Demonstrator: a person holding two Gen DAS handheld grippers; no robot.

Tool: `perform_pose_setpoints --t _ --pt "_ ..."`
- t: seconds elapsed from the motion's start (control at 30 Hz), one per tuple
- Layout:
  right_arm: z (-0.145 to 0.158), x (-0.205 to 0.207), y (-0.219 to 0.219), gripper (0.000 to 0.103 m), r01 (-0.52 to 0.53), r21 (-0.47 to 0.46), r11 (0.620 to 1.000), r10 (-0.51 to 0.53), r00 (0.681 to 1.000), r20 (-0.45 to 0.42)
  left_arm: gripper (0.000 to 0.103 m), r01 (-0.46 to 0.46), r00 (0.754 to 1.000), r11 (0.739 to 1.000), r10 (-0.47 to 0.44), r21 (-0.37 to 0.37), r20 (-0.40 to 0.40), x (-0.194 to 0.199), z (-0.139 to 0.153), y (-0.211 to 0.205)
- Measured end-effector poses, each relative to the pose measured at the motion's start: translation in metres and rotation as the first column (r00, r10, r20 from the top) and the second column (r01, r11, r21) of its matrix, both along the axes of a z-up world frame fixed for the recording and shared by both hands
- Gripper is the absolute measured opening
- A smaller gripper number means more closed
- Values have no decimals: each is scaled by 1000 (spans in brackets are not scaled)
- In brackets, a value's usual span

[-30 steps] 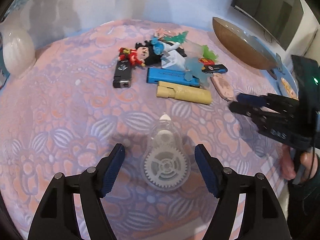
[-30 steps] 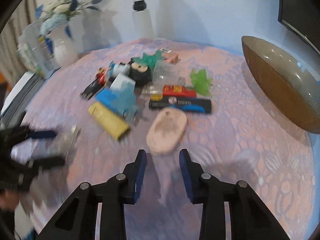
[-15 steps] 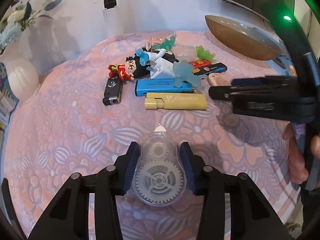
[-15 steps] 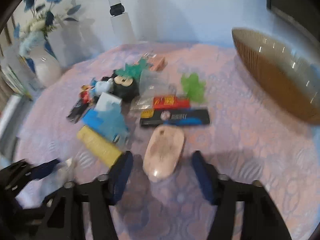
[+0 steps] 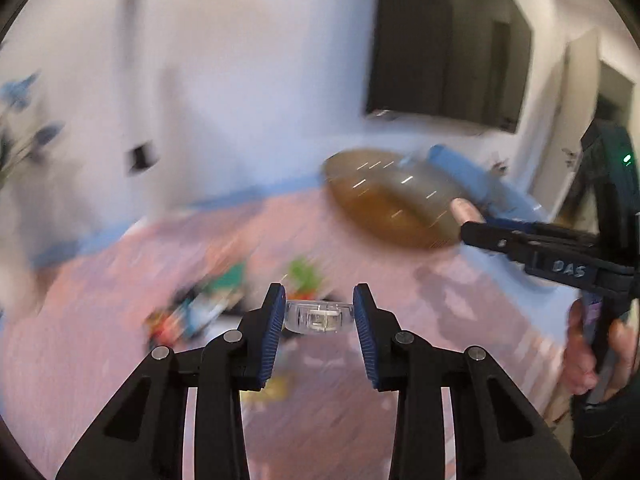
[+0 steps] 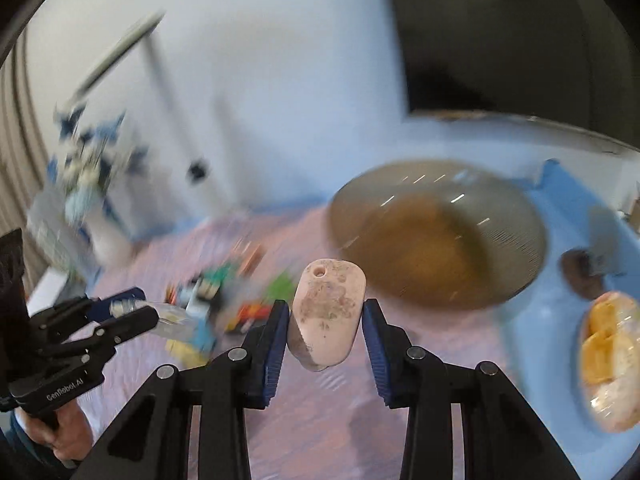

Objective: Organize rigid objects
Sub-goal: 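Carry both held items over the brown glass bowl and open both grippers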

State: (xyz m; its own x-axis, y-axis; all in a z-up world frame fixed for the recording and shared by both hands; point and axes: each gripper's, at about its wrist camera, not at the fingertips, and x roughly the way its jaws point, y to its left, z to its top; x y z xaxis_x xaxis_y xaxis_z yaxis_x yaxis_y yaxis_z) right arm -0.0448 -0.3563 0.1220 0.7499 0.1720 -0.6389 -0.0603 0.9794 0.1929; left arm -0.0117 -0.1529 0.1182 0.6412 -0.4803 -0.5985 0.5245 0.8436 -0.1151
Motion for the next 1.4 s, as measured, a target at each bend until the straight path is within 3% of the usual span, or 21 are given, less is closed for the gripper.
perform_pose_setpoints --t 0.13,0.27,0.33,0.47,0.73,0.83,0.87,0.93,1.07,1.17,1.3,1.33,1.4 --pt "13 6 -38 37 61 12 998 -61 998 -11 32 31 999 996 -32 -78 -15 22 18 -20" --pt "11 7 -55 37 77 12 997 -77 997 -23 32 65 995 993 -72 -101 -63 40 30 -30" --pt "9 9 -58 37 68 20 997 -68 997 -25 32 44 998 993 -49 -108 -41 38 30 -25" --pt "1 27 -62 37 88 -3 996 -88 994 -63 32 43 997 994 -50 -99 -65 41 25 -34" --pt "-15 68 -83 37 133 -49 990 -139 974 -177 28 148 986 987 -152 -59 -72 69 17 -114" --pt "-20 71 -87 37 122 -53 991 -130 972 -194 30 175 976 982 -182 -70 -121 71 4 -109" --pt "-23 72 -87 37 116 -63 991 -127 972 -199 38 163 977 984 -171 -72 -130 72 0 -104" --pt "-27 74 -86 37 121 -85 989 -136 968 -210 40 124 981 990 -133 -72 -142 72 -12 -84" --pt "-32 79 -88 37 124 -55 991 -133 961 -241 40 169 958 985 -170 -26 -231 68 -39 -70" --pt "-31 81 -85 37 119 -59 991 -130 959 -250 40 232 932 970 -199 76 -305 61 -65 -82" --pt "-28 80 -80 37 112 -62 992 -124 963 -241 44 204 945 952 -130 229 -300 64 -97 -110" --pt "-27 80 -80 37 111 -64 992 -123 963 -241 47 182 960 946 -112 267 -257 64 -100 -115" --pt "-27 77 -80 37 110 -72 991 -124 962 -242 49 185 957 937 -104 297 -269 68 -108 -122"
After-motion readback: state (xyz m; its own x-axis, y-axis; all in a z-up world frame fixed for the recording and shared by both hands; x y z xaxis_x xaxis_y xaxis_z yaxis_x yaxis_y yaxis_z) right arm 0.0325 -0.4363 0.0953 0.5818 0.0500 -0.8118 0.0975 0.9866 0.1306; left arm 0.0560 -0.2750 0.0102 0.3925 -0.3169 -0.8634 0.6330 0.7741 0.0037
